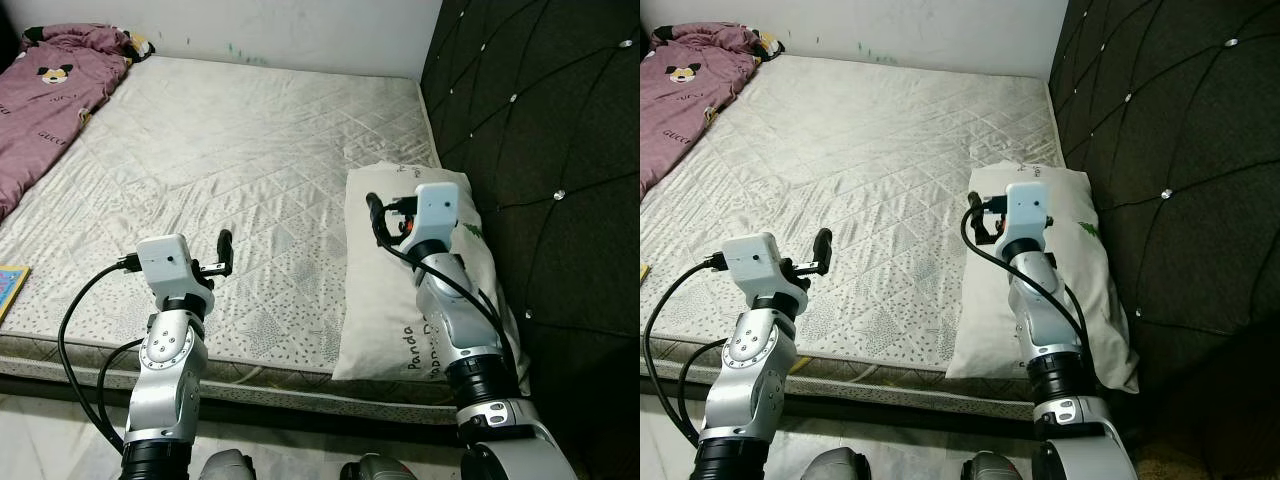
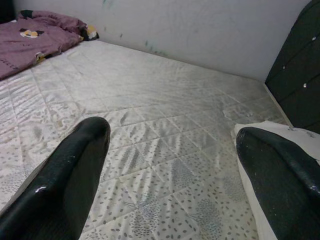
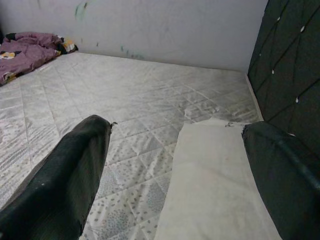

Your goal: Clean up the room

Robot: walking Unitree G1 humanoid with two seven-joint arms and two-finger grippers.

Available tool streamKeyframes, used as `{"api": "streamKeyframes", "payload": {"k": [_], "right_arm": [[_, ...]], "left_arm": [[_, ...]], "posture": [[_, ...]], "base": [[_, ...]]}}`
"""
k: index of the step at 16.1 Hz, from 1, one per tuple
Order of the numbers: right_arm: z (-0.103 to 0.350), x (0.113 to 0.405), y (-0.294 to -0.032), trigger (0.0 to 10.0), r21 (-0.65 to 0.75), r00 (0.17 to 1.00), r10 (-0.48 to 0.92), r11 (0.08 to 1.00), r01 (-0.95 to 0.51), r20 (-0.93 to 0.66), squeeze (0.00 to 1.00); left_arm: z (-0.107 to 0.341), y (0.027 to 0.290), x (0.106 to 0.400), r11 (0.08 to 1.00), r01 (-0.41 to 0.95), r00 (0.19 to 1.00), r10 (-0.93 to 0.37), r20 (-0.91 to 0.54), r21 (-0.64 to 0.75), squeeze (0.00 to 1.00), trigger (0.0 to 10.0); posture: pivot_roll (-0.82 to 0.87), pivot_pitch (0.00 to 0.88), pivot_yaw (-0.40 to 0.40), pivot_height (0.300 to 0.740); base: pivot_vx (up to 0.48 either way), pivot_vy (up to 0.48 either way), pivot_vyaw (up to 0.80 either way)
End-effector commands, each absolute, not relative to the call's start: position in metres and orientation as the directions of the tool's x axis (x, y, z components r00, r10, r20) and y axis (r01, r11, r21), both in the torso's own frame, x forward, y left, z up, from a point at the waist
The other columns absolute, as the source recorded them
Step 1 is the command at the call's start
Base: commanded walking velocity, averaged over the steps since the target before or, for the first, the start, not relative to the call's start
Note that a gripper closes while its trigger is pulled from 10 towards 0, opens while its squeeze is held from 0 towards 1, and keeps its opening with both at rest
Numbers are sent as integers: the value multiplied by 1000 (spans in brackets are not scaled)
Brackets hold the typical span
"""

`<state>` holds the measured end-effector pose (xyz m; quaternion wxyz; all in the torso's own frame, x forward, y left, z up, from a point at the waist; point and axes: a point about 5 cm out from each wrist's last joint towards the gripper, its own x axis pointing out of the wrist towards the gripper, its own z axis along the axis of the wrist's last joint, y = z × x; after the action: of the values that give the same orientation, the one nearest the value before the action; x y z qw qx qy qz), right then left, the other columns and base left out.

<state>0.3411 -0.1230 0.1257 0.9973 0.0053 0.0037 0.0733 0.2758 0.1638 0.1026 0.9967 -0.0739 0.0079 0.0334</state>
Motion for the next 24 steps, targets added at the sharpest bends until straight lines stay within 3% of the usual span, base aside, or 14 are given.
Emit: {"api": "streamKeyframes", "payload": {"k": [1, 16, 20, 24], "right_arm": [[128, 343, -121, 10000, 6, 987, 160, 987, -159, -8, 0], [127, 343, -121, 10000, 30, 989, 151, 988, -150, -10, 0], [127, 343, -121, 10000, 28, 989, 151, 988, -151, 2, 0], [127, 343, -122, 10000, 29, 988, 151, 988, -151, 2, 0]], "left_arm": [[103, 164, 278, 986, -68, 998, 65, -27, -152, 0, 10000], [104, 168, 279, 979, -98, 995, 98, -9, -181, 0, 10000], [105, 168, 280, 978, -89, 996, 90, -6, -186, 0, 10000], [105, 168, 280, 978, -87, 996, 88, -5, -192, 0, 10000]], "posture": [[-13, 0, -47, 740], [-14, 0, -44, 740], [-14, 0, -42, 740], [-15, 0, -43, 740]], "base": [[0, 0, 0], [0, 0, 0], [0, 338, -800], [0, 337, 0]]}}
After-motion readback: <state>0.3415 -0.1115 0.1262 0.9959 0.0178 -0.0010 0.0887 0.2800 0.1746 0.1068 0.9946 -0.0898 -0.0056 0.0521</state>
